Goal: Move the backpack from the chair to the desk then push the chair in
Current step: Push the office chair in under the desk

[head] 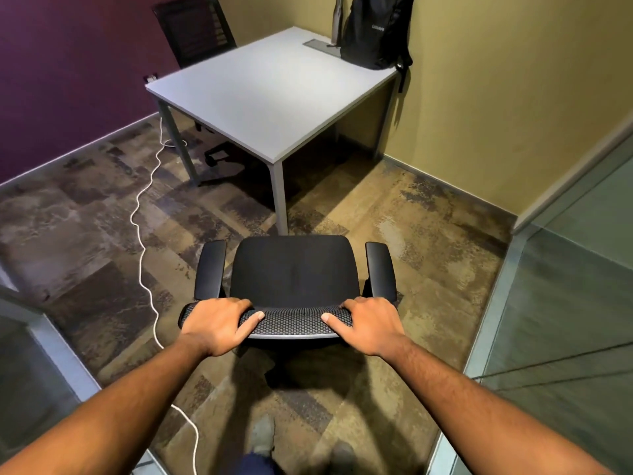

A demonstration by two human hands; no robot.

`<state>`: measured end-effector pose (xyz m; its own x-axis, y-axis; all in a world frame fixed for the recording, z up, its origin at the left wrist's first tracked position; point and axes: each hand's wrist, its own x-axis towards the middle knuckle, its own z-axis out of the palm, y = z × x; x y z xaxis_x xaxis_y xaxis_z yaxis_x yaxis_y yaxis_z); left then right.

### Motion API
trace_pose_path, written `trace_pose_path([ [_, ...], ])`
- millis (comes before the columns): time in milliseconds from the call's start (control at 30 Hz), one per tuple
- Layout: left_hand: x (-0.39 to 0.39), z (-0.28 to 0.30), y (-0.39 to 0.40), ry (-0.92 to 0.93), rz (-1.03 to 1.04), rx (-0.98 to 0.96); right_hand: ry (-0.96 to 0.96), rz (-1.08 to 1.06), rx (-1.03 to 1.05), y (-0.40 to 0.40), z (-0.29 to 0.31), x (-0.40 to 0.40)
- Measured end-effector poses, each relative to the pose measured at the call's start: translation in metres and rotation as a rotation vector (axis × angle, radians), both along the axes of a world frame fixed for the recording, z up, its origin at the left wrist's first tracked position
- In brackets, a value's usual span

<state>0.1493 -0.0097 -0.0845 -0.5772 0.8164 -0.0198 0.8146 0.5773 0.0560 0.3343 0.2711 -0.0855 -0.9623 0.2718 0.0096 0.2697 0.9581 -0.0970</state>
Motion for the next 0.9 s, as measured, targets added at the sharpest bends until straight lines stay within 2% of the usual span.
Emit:
trace_pose_path([
  [433, -0.070, 0.010, 0.013, -0.032, -0.289, -0.029, 0.042, -0.301, 0.045, -0.057, 0.001, 0.001],
  [900, -0.101, 0.010, 0.083, -0.053, -0.531, -0.020, 0.028, -0.592, 0.046, -0.058, 0.004, 0.014],
])
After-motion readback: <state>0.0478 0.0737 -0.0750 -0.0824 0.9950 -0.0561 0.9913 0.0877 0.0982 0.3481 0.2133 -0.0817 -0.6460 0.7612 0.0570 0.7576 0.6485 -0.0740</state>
